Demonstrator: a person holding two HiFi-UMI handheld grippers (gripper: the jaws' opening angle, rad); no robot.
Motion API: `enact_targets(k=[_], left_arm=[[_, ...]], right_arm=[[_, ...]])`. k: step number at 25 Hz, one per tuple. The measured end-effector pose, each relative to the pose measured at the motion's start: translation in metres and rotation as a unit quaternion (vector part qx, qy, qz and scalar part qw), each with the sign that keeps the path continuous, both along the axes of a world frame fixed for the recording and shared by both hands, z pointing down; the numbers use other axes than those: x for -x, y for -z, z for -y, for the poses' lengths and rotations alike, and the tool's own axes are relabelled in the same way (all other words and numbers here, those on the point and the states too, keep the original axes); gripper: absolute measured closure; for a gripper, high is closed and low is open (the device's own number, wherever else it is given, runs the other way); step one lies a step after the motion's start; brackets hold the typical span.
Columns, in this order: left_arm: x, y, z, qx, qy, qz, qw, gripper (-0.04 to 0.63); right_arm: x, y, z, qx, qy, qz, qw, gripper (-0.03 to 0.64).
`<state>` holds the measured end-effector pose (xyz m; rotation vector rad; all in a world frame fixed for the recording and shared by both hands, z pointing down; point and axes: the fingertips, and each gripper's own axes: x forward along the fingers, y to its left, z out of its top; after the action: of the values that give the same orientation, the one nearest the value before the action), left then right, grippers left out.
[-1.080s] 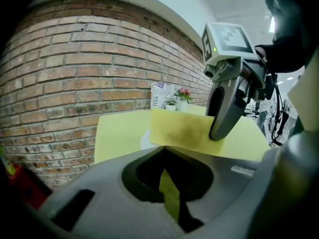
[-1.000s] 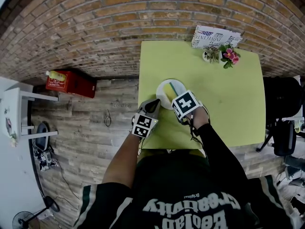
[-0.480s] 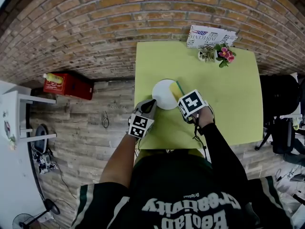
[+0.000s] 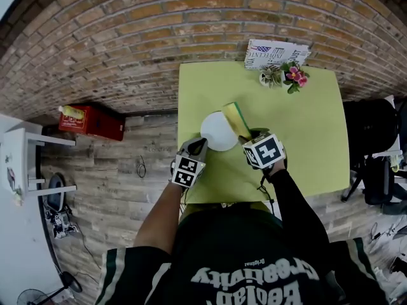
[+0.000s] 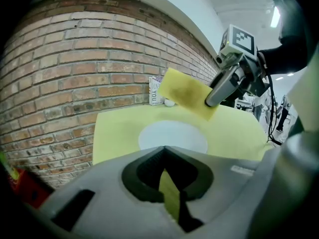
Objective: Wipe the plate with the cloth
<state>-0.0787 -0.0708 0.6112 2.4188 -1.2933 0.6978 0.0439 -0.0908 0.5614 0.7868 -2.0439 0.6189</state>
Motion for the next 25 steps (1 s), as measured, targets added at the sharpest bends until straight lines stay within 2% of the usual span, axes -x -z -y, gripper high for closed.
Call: enact_targets(k=[3,7,9,13,15,21,25], left_arm=[[-0.003,0.017,0.007,-0.018,0.001,0.004,0.9998,0.588],[-0.008,0.051,0.013,-0.049,0.019,-0.013,0.9985,0.588],[-0.007,0.066,0.012,-0.062,0.031,-0.018,0.9974,0.588],[-0.007,0.1,0.007,-0.087,0.05,-0.019,0.9947,0.588],[-0.005,0.117,0.008,-0.102,0.062,-0.015,0.9928,0.588],[-0.008,0.174,0.007,-0.151,0.086,-0.01,0.9847,0.588],[-0.019,0.205,-0.002,-0.181,0.088,-0.007,0.9796,0.588]], right_arm=[[-0.004,0.009,0.006,-0.021,-0.015,0.033,0.999,0.491],[-0.01,0.017,0.012,-0.051,-0.028,0.053,0.997,0.492],[-0.008,0.03,0.017,-0.081,-0.024,0.072,0.994,0.494],[-0.003,0.072,0.025,-0.18,0.005,0.109,0.978,0.494],[-0.004,0.089,0.026,-0.213,0.01,0.121,0.969,0.494],[-0.015,0.123,0.018,-0.266,0.016,0.147,0.953,0.494],[-0.027,0.143,0.011,-0.29,0.013,0.16,0.943,0.494]])
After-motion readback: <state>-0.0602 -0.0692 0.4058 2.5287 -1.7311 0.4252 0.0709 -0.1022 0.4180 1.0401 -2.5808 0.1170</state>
